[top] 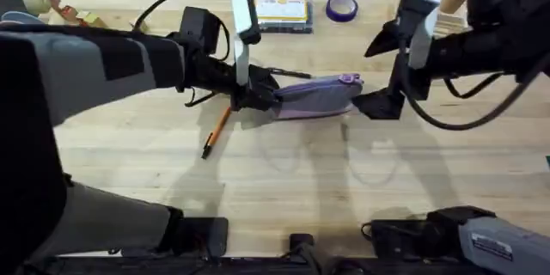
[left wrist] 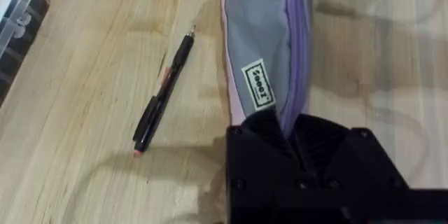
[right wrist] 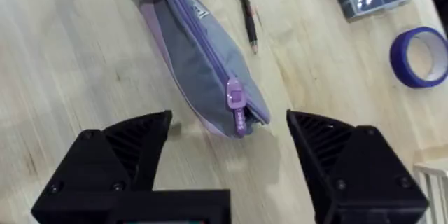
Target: Unzip the bag, pick up the pens from the table one at a time and place them inside, then zip the bag closed.
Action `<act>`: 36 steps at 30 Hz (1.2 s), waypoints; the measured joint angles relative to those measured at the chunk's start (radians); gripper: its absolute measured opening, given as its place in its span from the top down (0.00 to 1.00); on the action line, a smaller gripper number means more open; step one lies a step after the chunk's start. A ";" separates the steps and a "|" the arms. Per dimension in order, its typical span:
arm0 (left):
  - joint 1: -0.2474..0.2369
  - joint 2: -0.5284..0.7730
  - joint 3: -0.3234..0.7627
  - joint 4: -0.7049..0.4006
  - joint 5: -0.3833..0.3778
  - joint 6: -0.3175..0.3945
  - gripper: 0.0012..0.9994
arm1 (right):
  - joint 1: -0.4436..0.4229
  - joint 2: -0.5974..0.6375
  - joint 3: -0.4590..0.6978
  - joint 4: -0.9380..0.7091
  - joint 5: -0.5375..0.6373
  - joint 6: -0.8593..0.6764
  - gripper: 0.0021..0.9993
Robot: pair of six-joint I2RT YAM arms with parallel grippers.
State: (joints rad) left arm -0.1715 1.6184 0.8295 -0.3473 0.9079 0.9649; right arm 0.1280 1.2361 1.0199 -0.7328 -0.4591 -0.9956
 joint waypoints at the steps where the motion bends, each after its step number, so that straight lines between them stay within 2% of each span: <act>1: 0.000 0.000 0.000 0.000 0.000 0.000 0.96 | 0.000 0.011 0.000 0.000 0.000 -0.006 0.00; 11: 0.000 0.000 0.000 0.000 0.000 0.000 0.96 | 0.000 0.114 0.000 0.044 -0.006 -0.049 0.00; 21: 0.000 0.000 0.000 0.000 0.000 0.000 0.96 | 0.000 0.151 0.000 0.081 -0.027 -0.053 0.15; 23: 0.000 0.000 0.000 0.000 0.000 0.000 0.96 | 0.000 0.154 0.000 0.082 -0.028 -0.054 0.21; 29: 0.000 0.000 0.000 0.000 0.000 0.000 0.96 | 0.000 0.154 0.000 0.082 -0.028 -0.057 0.50; 30: 0.000 0.000 0.000 0.000 0.000 0.000 0.96 | 0.000 0.153 0.000 0.082 -0.028 -0.057 0.64; 36: 0.000 0.000 0.000 0.000 0.000 0.000 0.96 | 0.000 0.153 0.000 0.082 -0.028 -0.057 0.79</act>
State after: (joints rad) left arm -0.1715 1.6184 0.8295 -0.3473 0.9077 0.9649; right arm 0.1280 1.3895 1.0203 -0.6506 -0.4870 -1.0527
